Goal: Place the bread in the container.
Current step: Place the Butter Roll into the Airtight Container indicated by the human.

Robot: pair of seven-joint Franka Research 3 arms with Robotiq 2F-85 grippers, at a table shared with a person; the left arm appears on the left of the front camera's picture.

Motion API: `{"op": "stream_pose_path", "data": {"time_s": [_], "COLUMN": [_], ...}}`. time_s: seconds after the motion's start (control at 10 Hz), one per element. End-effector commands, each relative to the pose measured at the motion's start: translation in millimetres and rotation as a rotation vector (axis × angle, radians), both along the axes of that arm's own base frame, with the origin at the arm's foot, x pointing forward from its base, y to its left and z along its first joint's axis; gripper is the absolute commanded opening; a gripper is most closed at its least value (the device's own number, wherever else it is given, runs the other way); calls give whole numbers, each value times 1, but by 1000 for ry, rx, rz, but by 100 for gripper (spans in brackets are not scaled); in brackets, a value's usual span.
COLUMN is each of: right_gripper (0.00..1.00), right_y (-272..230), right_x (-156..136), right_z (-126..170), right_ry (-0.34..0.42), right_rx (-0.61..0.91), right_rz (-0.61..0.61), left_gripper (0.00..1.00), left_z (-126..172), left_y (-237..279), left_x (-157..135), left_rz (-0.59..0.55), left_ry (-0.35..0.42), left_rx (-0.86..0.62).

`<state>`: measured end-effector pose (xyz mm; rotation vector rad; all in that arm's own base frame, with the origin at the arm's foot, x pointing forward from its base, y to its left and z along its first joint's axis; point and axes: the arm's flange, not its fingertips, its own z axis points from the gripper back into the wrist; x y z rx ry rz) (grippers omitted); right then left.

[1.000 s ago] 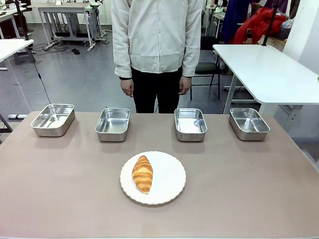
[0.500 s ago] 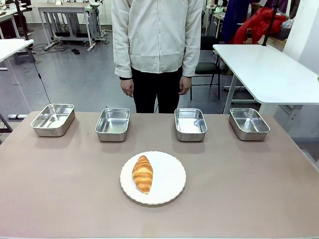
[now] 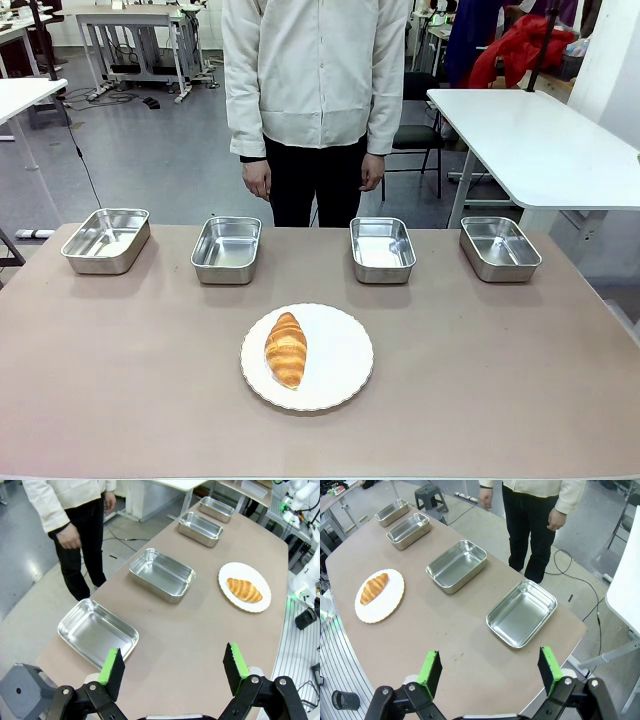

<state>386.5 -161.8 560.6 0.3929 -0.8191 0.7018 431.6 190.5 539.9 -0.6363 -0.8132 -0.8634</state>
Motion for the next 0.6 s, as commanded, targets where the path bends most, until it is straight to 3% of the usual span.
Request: {"op": "stream_pose_path", "data": {"time_s": [0.0,0.5], "right_gripper": [100,100], "right_y": [0,0], "right_x": [2,2], "right_z": [1,1], "right_ry": [-26,-26], "right_rx": [10,10], "right_rz": [14,14], "left_gripper": [100,100], "left_z": [2,2], "left_y": [0,0], "left_x": [-2,-2], "left_rz": [-5,-5], "left_ry": [-13,-13], "left_rx": [-3,-3]}}
